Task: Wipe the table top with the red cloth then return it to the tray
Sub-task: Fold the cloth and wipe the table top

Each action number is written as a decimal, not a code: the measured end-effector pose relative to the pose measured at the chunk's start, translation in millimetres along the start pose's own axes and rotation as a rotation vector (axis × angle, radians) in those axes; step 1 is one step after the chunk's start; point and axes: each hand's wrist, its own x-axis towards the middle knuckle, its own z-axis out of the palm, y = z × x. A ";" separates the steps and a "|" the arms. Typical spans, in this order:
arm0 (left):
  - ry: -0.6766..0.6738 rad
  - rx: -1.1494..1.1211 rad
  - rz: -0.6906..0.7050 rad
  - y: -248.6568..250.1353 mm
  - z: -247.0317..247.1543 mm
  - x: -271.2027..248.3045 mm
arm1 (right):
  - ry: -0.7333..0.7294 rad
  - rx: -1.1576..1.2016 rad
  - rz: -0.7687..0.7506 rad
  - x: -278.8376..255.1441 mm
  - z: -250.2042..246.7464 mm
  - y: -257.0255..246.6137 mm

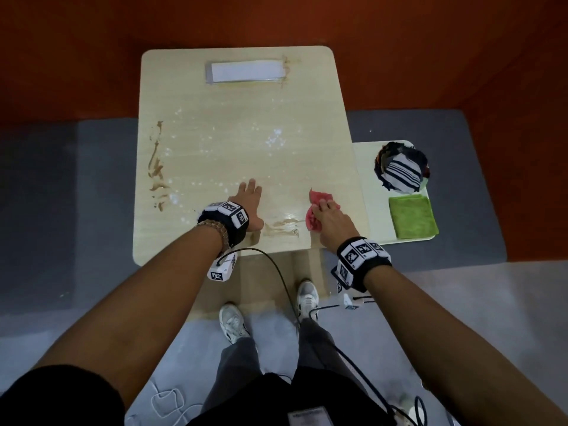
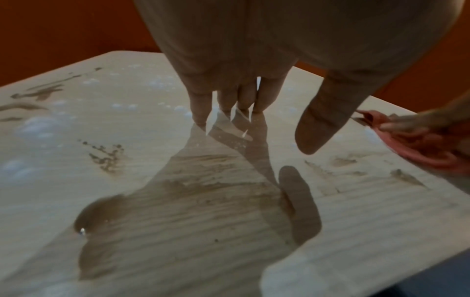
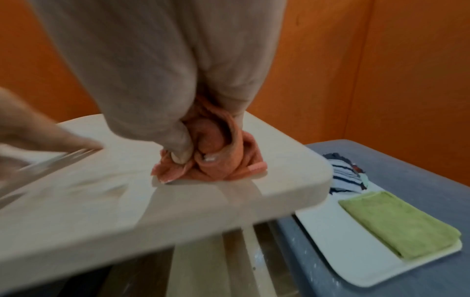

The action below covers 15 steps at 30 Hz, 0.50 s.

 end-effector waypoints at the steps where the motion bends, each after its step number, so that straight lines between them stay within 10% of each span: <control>1: -0.006 -0.001 0.002 -0.5 0.6 1.5 | -0.007 -0.003 -0.017 -6.2 3.3 -5.4; 15: -0.100 0.041 0.044 -11.4 -3.5 7.0 | -0.035 0.037 -0.009 -9.9 9.5 -19.0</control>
